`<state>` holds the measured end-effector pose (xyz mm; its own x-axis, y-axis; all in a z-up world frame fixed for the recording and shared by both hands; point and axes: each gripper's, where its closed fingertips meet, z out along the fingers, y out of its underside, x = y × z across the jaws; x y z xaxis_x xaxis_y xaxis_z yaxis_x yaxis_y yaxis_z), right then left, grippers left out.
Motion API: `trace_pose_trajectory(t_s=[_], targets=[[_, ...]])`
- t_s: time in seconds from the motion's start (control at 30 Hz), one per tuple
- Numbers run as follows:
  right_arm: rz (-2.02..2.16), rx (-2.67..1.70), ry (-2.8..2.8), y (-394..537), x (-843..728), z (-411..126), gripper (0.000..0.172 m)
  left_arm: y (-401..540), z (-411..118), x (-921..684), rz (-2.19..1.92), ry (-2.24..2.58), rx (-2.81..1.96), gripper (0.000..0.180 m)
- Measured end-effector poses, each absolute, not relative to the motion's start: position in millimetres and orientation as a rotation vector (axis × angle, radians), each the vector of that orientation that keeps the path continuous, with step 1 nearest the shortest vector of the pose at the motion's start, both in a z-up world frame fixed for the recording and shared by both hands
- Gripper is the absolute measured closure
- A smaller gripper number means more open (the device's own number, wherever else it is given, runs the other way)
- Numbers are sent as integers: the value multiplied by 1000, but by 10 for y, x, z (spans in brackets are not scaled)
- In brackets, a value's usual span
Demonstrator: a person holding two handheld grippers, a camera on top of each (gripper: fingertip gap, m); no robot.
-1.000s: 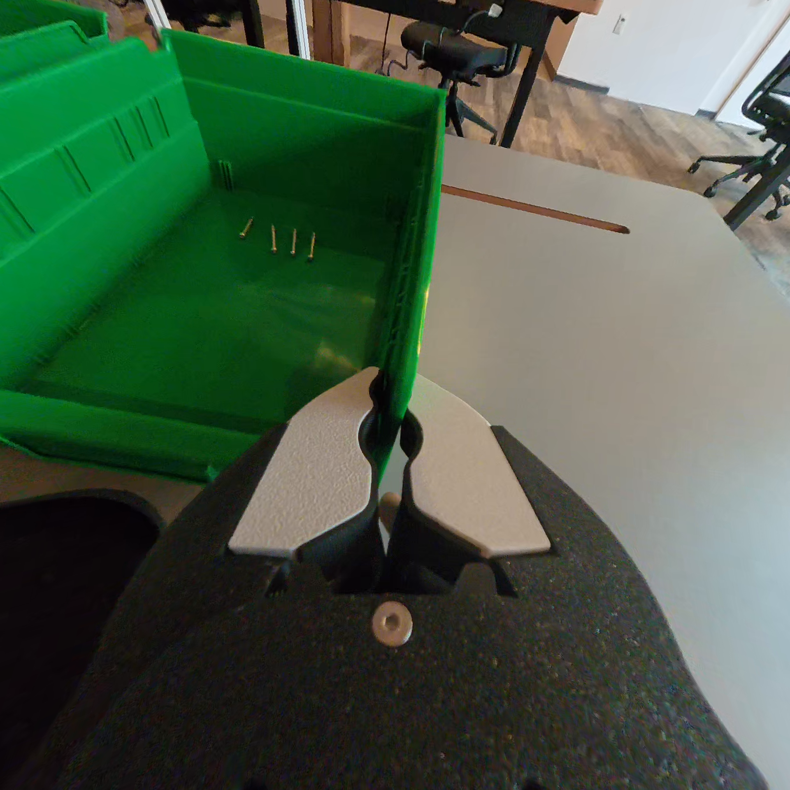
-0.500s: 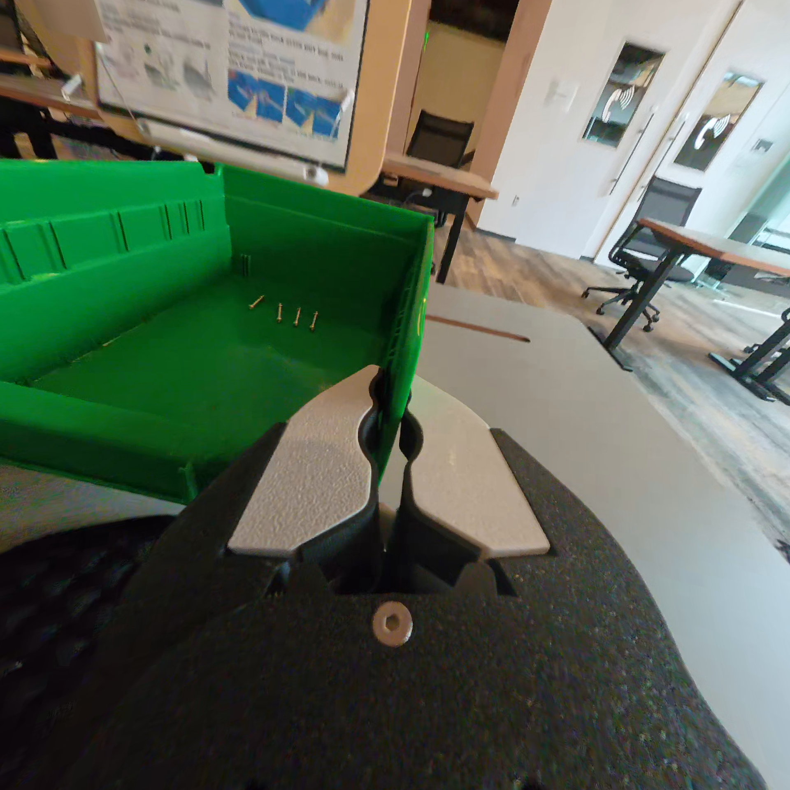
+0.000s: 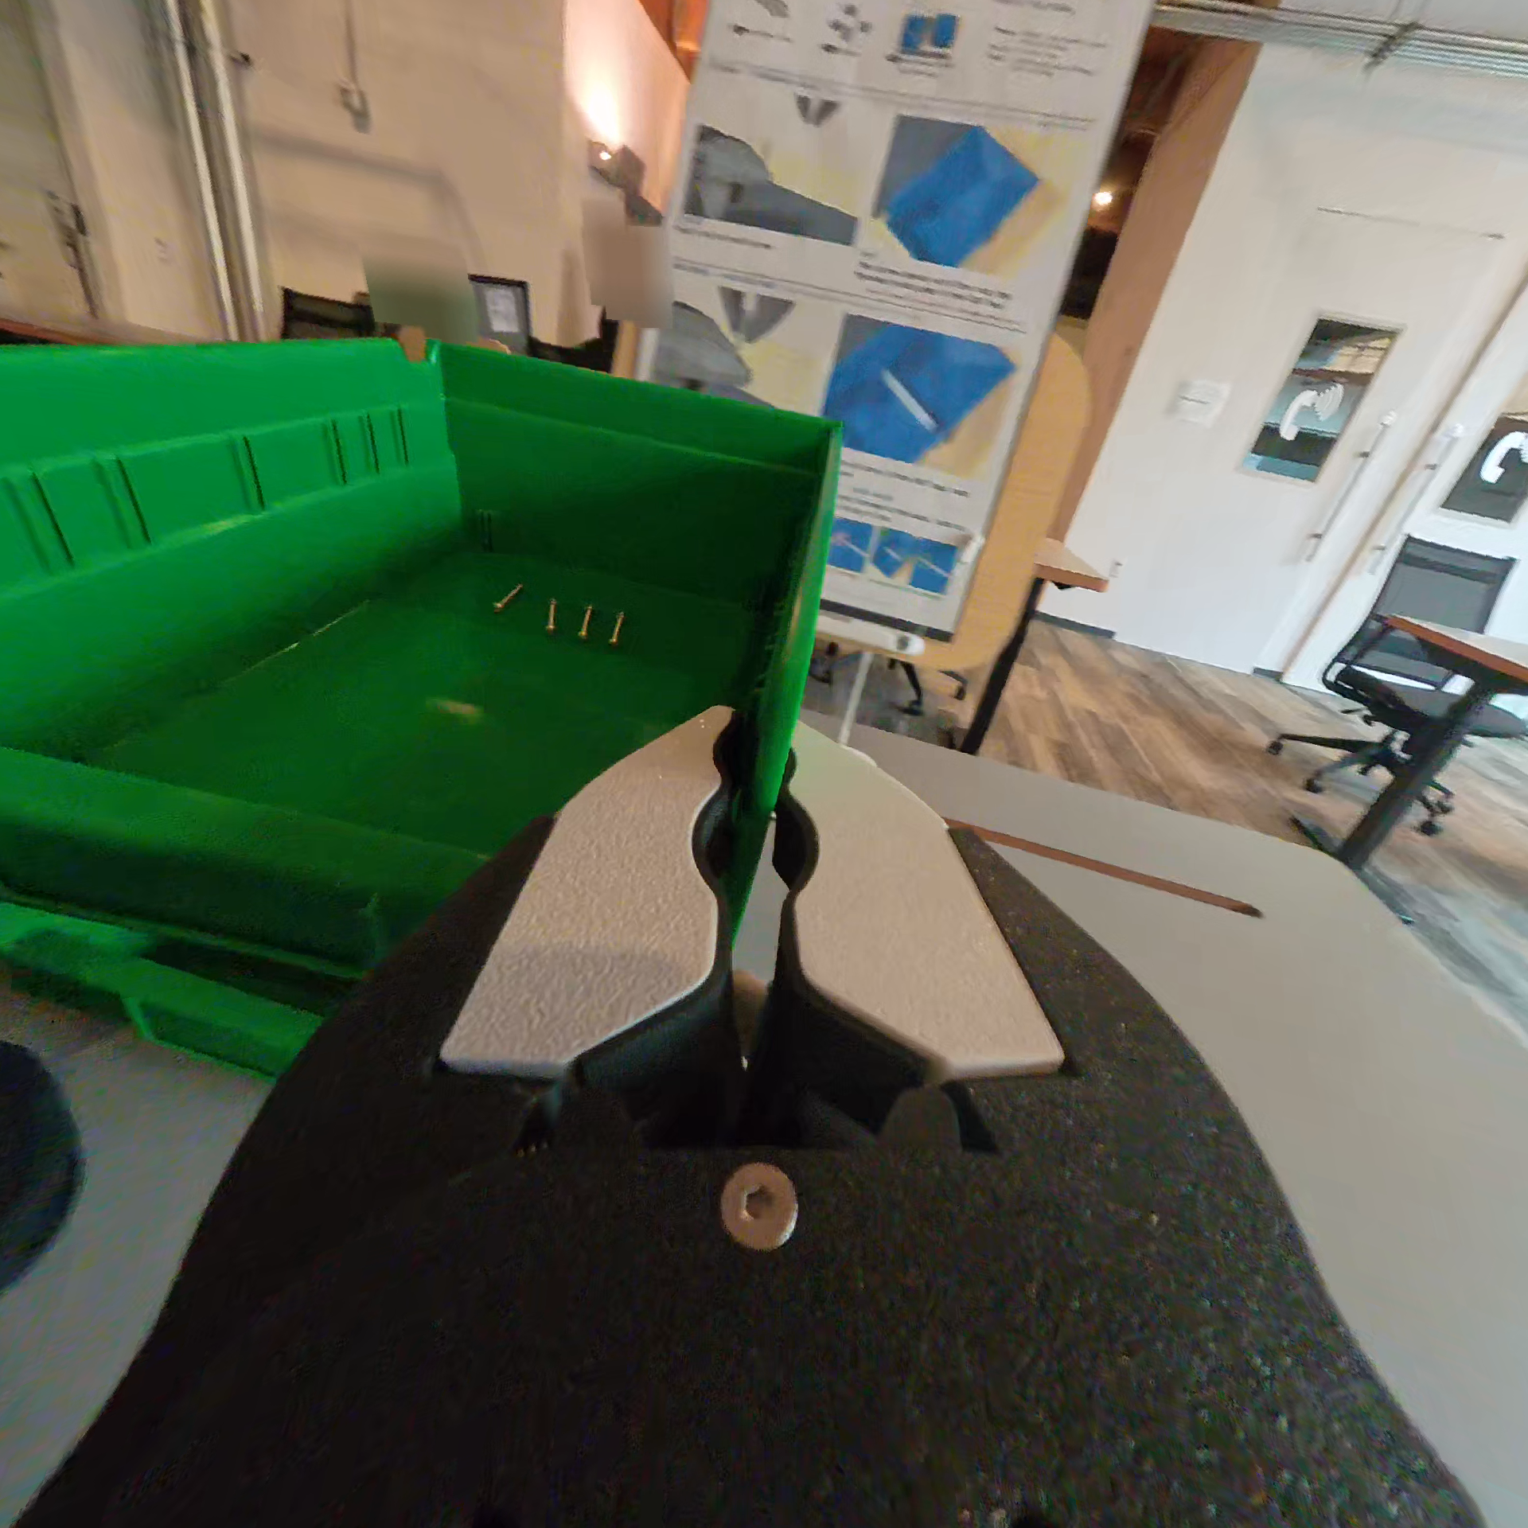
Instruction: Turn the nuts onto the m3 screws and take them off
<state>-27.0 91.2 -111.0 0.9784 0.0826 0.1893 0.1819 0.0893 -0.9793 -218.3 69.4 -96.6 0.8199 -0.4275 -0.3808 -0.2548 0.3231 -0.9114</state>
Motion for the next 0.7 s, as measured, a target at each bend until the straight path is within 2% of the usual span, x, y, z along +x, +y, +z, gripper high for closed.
trace_pose_trajectory(t_s=[0.47,0.7], targets=[[195,-1450,-380,1245,-2338,-1279,168,495,-1010,-4100,146,434,-1307,172],[279,-1507,-476,1295,-3097,-1704,167,385,-1268,-4757,212,312,-1370,173]])
